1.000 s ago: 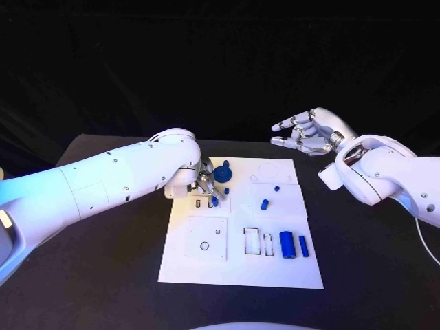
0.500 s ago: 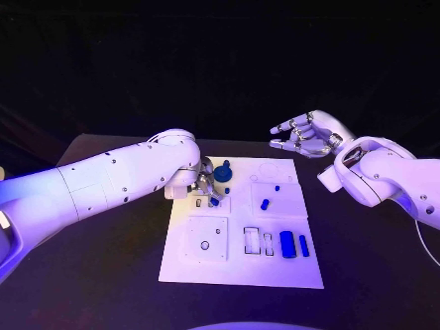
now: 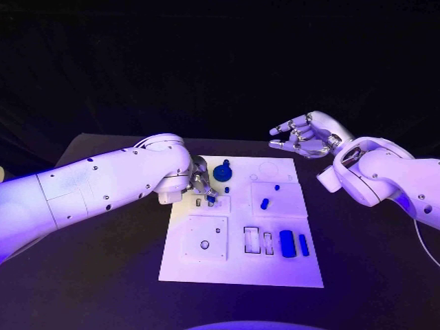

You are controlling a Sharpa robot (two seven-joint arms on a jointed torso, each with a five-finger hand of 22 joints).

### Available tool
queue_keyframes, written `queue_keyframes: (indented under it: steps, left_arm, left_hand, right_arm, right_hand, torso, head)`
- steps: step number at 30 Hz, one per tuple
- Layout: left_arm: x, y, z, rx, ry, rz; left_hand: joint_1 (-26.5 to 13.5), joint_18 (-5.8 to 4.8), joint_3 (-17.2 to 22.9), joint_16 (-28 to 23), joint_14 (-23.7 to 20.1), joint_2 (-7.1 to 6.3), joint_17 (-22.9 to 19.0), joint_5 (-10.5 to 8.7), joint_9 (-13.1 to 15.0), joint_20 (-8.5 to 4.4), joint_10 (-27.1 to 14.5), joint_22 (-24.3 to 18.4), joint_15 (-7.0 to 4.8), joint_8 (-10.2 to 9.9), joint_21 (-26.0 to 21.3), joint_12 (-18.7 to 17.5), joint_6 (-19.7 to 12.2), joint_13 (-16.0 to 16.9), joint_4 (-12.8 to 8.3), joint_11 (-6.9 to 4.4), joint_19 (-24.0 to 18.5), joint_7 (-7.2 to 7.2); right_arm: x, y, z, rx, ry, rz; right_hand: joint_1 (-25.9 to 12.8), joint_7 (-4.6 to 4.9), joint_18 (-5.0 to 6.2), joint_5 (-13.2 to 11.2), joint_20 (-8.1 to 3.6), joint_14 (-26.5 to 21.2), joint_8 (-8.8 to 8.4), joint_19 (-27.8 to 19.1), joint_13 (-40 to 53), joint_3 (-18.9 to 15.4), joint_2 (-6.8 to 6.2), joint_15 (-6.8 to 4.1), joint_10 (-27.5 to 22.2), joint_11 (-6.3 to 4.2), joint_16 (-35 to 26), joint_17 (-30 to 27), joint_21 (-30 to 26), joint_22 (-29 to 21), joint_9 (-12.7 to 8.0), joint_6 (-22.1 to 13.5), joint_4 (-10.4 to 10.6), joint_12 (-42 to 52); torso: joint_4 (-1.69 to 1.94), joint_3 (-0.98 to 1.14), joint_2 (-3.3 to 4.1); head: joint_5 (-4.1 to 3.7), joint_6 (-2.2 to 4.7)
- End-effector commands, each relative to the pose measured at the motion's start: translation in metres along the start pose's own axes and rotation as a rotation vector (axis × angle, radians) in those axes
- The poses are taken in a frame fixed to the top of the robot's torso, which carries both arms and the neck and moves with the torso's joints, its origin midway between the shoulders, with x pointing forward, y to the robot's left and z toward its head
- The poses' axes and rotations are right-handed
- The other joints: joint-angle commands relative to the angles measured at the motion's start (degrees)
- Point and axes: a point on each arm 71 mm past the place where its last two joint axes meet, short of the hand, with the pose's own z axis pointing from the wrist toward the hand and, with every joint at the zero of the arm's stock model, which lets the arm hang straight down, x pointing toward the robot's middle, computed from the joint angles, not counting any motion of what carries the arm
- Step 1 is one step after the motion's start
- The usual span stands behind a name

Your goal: Assemble the parts on the task board

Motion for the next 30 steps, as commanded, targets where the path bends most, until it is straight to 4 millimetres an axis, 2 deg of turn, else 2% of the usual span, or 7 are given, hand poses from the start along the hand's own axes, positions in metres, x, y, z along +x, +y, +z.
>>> queue_keyframes:
  steps: [1,6,13,15,18,22,30]
  left_arm:
    - [-0.001,0.002,-0.003,0.008,-0.101,-0.038]
    - [0.006,0.006,-0.004,0.015,-0.145,-0.043]
    - [0.018,0.008,-0.001,0.032,-0.258,-0.039]
    - [0.021,0.007,-0.001,0.040,-0.277,-0.036]
    - [0.023,0.006,0.000,0.049,-0.287,-0.024]
    - [0.025,0.005,0.000,0.054,-0.293,-0.006]
    - [0.030,0.005,0.001,0.044,-0.259,0.030]
  left_hand:
    - [-0.54,-1.14,9.98,0.18,6.04,-0.39,15.08,-0.29,0.23,0.17,0.52,7.32,0.14,0.41,0.55,0.28,-0.23,0.13,-9.65,-0.06,2.60,0.14]
    - [-0.67,-1.23,10.25,0.18,6.04,-0.65,15.08,-0.32,0.38,0.15,0.74,7.75,0.13,0.50,0.84,0.56,-0.16,0.39,-9.88,-0.09,2.78,0.10]
    - [-0.81,-1.40,10.63,0.18,6.04,-0.86,15.08,-0.34,0.55,0.12,0.99,8.47,0.08,0.60,1.34,0.90,-0.06,0.71,-10.08,-0.14,3.09,0.06]
    - [-0.89,-1.44,10.75,0.18,6.04,-0.91,15.08,-0.36,0.61,0.11,1.12,8.62,0.07,0.64,1.44,1.10,-0.02,0.90,-10.10,-0.15,3.16,0.04]
    - [-0.95,-1.46,10.83,0.18,6.04,-0.94,15.08,-0.36,0.65,0.10,1.20,8.73,0.06,0.66,1.51,1.21,0.01,1.01,-10.11,-0.16,3.21,0.03]
    - [-0.99,-1.47,10.88,0.18,6.04,-0.95,15.08,-0.37,0.67,0.10,1.23,8.78,0.05,0.68,1.55,1.25,0.02,1.04,-10.10,-0.16,3.23,0.03]
    - [-1.05,-1.47,10.95,0.18,6.04,-0.96,15.08,-0.38,0.71,0.09,1.26,8.77,0.05,0.70,1.54,1.29,0.04,1.07,-10.09,-0.17,3.23,0.02]
  right_arm:
    - [0.001,-0.001,0.000,-0.004,0.014,-0.001]
    - [0.001,-0.002,-0.001,-0.001,0.013,0.000]
    - [0.000,-0.004,-0.003,0.000,0.014,-0.002]
    - [0.000,-0.005,-0.003,0.004,0.018,0.007]
    - [0.000,-0.007,-0.003,0.015,0.019,0.036]
    - [0.000,-0.009,-0.003,0.022,0.021,0.053]
    - [0.001,-0.009,-0.003,0.023,0.027,0.059]
  right_hand:
    - [-0.12,-0.03,0.34,0.29,-0.43,4.36,0.20,0.05,-0.09,-0.41,0.51,-0.22,0.16,-0.29,-0.29,8.71,-0.28,-0.06,0.05,0.58,-0.07,-0.08]
    - [-0.39,-0.04,0.34,0.29,-0.45,4.36,0.18,0.07,-0.14,-0.66,0.63,-0.23,0.20,-0.29,-0.31,8.70,-0.30,-0.06,0.05,0.62,0.10,-0.06]
    - [-0.83,-0.05,0.33,0.35,-0.47,4.37,0.13,0.11,-0.23,-1.18,0.63,-0.24,0.23,-0.29,-0.33,8.70,-0.33,-0.06,0.03,0.63,0.34,-0.05]
    - [-0.92,-0.06,0.32,0.38,-0.47,4.38,0.12,0.12,-0.25,-1.31,0.61,-0.24,0.24,-0.29,-0.32,8.71,-0.33,-0.06,0.03,0.64,0.38,-0.06]
    - [-1.01,-0.06,0.33,0.40,-0.47,4.39,0.12,0.12,-0.21,-1.44,0.60,-0.24,0.28,-0.29,-0.31,8.74,-0.34,-0.07,0.03,0.65,0.43,0.04]
    - [-1.04,-0.07,0.32,0.42,-0.47,4.40,0.12,0.14,-0.22,-1.47,0.61,-0.24,0.28,-0.29,-0.28,8.78,-0.33,-0.04,0.03,0.65,0.44,0.03]
    - [-1.04,-0.07,0.32,0.42,-0.47,4.40,0.12,0.14,-0.22,-1.47,0.61,-0.24,0.28,-0.29,-0.28,8.78,-0.33,-0.04,0.03,0.65,0.44,0.03]
  torso:
    - [0.18,0.04,-0.11]
    - [0.35,0.02,-0.19]
    - [0.80,-0.26,-0.44]
    - [0.65,-0.16,-0.32]
    - [0.53,-0.16,-0.24]
    - [0.54,-0.19,-0.28]
    - [0.55,-0.08,-0.19]
  head:
    - [0.06,-0.10]
    - [0.06,-0.21]
    - [-0.25,-0.31]
    - [-0.11,-0.27]
    - [-0.05,-0.29]
    - [-0.07,-0.32]
    - [-0.08,-0.47]
